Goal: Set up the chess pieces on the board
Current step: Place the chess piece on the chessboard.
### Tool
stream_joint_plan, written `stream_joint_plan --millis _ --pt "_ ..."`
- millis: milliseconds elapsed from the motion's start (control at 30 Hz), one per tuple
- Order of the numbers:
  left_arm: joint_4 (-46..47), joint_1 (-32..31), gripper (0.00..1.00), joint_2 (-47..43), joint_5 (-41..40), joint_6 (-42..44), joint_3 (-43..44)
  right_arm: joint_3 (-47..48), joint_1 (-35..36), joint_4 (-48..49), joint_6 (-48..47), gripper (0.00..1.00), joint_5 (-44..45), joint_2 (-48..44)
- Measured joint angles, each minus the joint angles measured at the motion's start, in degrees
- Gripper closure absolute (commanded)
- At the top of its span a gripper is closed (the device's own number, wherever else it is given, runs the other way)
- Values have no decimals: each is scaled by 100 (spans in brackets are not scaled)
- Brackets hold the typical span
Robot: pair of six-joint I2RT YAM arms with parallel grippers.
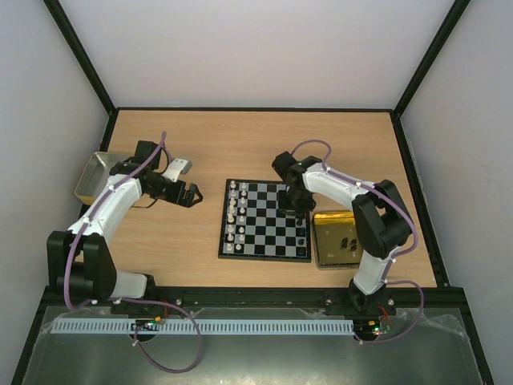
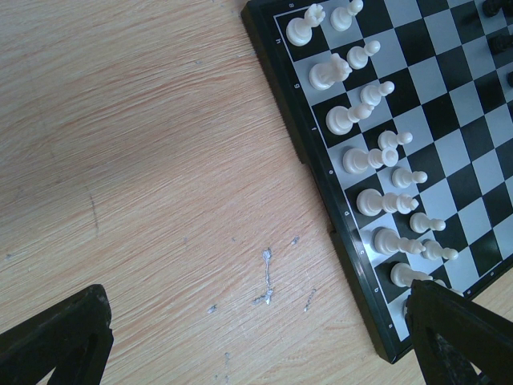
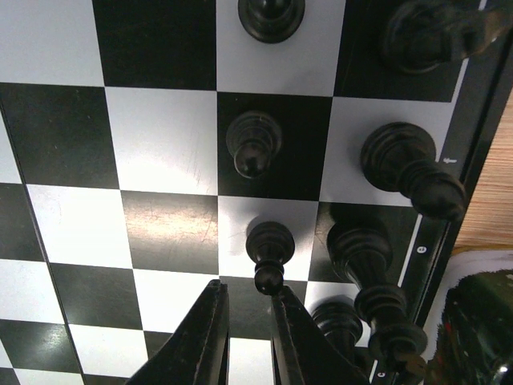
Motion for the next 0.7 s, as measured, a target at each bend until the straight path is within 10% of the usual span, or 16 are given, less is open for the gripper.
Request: stream_joint_plan --millis 700 --pt "17 0 1 -2 -2 -2 -35 122 -7 -428 101 84 144 -684"
